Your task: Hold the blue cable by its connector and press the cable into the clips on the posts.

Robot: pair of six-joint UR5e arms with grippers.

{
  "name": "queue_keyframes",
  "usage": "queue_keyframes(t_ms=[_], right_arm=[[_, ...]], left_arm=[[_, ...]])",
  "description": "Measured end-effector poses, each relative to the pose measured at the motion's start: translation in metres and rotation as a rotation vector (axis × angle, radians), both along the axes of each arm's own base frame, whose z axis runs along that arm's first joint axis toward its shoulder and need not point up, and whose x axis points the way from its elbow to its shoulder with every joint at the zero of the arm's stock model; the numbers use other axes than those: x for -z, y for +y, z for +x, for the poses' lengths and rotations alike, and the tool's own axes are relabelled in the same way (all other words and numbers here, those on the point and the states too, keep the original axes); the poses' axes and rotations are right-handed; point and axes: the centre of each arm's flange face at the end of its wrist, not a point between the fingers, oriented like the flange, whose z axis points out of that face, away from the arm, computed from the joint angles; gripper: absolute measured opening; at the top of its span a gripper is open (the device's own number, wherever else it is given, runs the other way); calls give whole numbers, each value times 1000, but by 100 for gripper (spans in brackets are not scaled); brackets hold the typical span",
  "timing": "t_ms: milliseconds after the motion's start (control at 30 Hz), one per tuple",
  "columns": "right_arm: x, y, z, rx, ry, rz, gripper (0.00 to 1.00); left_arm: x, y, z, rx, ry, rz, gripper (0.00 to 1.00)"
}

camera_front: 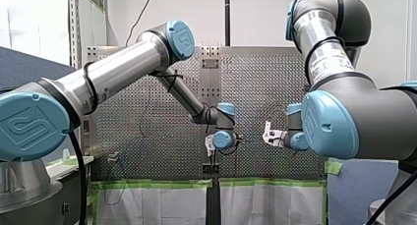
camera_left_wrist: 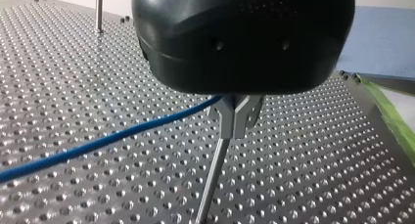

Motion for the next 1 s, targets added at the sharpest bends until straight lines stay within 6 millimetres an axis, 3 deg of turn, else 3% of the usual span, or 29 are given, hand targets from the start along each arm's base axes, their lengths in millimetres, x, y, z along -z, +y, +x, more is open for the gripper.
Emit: queue_keyframes(t_ms=[600,867,1000], right_arm=[[-9,-12,5,-8,-2,-30,0],[-12,-19,2,6,-4,-42,0],[-13,-25,-1,17,-7,-46,0]], left_arm=[[-8,10,28,3,3,-60,0],[19,11,41,-16,44,-23,0],[21,13,52,-27,52,-15,0]])
